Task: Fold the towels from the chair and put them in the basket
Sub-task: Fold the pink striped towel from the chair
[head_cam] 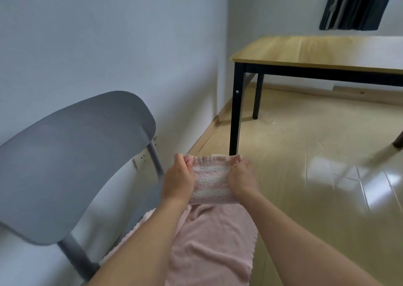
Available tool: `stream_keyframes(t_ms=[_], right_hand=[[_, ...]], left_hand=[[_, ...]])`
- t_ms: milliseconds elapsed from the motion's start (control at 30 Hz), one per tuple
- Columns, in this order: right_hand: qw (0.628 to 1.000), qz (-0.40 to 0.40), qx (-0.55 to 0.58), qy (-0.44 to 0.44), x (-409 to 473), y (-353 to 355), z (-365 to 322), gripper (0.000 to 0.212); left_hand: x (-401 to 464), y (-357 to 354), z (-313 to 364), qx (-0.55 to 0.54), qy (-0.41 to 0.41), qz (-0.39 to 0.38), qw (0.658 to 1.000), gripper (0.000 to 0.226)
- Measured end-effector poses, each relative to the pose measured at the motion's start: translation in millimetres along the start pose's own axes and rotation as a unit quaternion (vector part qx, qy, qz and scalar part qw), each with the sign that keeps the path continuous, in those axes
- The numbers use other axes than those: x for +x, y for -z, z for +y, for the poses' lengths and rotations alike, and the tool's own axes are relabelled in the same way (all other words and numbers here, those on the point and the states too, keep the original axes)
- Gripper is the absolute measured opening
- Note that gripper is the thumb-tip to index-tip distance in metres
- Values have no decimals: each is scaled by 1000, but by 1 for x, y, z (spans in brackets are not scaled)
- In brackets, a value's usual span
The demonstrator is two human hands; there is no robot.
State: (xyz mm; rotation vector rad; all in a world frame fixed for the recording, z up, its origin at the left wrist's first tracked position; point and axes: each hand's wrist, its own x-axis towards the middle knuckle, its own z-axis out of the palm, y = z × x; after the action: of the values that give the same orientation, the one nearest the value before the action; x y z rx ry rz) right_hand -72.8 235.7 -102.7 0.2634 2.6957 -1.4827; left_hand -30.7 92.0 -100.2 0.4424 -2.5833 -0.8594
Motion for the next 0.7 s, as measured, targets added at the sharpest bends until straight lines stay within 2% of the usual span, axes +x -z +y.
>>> stream_keyframes(t_ms=[133, 233, 500, 700], right_hand=[[1000, 9, 15, -6, 35, 15, -28, 26], [998, 2, 59, -34, 40, 51, -82, 28], [994, 64, 88, -16, 18, 252, -287, 28], [986, 116, 119, -24, 7, 374, -347, 33]], left_hand=[[46, 6, 33, 88, -45, -23, 995, 30], [76, 47, 79, 102, -53, -34, 993, 30], [139, 227, 306, 56, -59, -52, 995, 26], [141, 286, 435, 48, -85, -32, 995, 27]])
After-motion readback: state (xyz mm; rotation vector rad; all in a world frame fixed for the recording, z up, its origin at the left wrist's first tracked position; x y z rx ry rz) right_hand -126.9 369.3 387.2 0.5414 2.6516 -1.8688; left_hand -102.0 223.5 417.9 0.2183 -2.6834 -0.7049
